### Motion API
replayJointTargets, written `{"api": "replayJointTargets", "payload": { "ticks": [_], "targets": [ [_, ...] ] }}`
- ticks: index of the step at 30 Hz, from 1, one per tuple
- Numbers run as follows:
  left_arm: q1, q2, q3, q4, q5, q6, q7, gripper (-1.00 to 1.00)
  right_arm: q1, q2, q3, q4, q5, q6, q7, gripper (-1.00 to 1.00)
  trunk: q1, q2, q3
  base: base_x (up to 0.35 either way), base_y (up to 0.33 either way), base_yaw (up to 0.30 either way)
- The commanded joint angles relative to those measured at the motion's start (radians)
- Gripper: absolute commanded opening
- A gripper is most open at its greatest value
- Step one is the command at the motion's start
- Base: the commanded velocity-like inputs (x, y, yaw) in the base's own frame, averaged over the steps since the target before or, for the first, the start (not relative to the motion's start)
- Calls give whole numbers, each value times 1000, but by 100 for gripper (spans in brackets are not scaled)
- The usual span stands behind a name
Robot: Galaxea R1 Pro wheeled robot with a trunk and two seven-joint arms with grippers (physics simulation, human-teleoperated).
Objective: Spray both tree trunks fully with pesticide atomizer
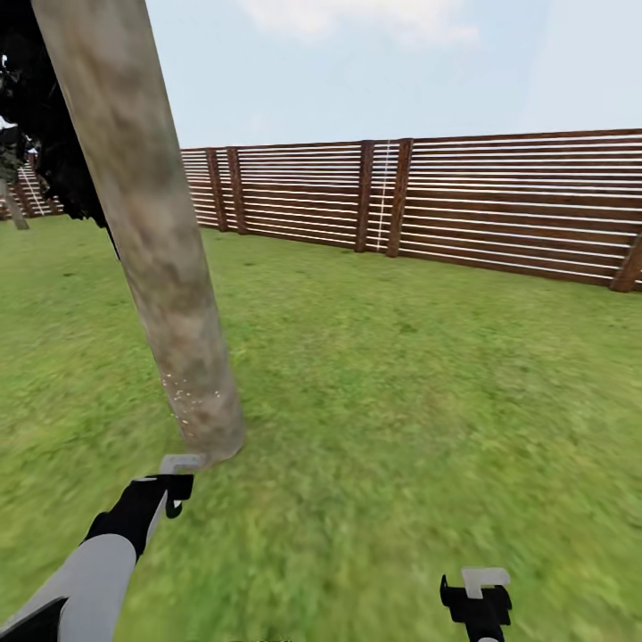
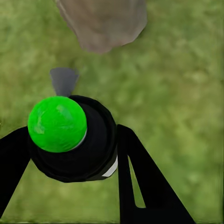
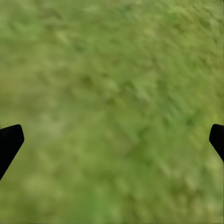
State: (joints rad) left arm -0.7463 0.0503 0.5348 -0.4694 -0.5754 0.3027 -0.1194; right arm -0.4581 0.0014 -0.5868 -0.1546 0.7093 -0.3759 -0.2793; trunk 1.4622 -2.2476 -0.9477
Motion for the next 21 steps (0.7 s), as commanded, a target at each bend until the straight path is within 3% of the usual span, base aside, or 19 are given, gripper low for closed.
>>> {"api": "replayJointTargets", "payload": {
  "ticks": [1,6,17,21],
  "targets": [
    [-2,-1,8,-2,-11,9,-9,-100,-1,0,-7,1,10,-3,-4,100,0,0,-1,0,-274,276],
    [-2,4,8,-4,-11,55,-12,-100,-1,0,-7,1,10,-3,-4,100,0,0,-1,16,-274,212],
    [-2,6,8,-5,-13,59,-4,-100,-1,-1,-7,1,10,-3,-3,100,0,0,-1,212,-212,8],
    [-2,8,19,-5,-15,60,81,-100,-1,-1,-7,1,10,-3,-4,100,0,0,-1,234,-200,113]
  ]
}}
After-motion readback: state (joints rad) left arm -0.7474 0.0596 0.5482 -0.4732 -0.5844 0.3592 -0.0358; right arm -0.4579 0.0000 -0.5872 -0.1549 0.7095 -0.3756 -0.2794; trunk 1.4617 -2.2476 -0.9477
